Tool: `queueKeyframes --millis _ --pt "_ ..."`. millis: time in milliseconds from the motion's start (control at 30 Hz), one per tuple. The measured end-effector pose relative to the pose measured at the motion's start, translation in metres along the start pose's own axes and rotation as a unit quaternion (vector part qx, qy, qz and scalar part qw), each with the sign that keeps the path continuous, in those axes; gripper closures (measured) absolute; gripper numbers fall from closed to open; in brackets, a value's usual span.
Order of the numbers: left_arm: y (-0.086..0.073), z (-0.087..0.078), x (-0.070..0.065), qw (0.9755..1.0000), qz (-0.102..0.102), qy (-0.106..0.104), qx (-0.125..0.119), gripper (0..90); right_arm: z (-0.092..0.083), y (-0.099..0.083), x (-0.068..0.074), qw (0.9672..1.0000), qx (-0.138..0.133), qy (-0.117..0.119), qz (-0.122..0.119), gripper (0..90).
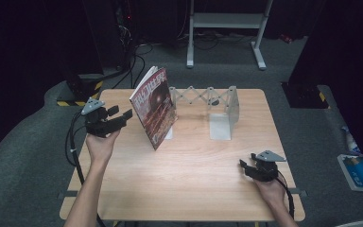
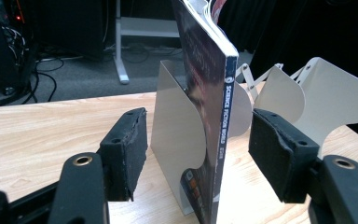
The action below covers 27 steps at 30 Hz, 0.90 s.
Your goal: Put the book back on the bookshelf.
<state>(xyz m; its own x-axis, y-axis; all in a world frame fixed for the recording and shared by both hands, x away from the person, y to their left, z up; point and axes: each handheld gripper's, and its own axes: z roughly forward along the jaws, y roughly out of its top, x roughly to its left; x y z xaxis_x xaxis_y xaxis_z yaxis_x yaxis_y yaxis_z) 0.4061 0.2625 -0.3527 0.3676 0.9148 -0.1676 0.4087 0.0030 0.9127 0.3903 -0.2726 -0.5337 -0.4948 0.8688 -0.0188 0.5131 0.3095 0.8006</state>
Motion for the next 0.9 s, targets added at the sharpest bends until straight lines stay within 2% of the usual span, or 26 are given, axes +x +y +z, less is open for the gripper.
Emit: queueKeyframes --millis 300,900 --pt "-0.009 -0.004 0.002 0.9996 -0.023 -0.017 -0.004 37.3 0.0 0.0 0.0 1.0 -0.001 0.0 -0.001 39.9" --pt "-0.021 -0.008 -0.001 0.9993 -0.025 -0.029 -0.002 37.3 0.0 0.0 0.0 1.0 -0.001 0.0 0.0 39.8"
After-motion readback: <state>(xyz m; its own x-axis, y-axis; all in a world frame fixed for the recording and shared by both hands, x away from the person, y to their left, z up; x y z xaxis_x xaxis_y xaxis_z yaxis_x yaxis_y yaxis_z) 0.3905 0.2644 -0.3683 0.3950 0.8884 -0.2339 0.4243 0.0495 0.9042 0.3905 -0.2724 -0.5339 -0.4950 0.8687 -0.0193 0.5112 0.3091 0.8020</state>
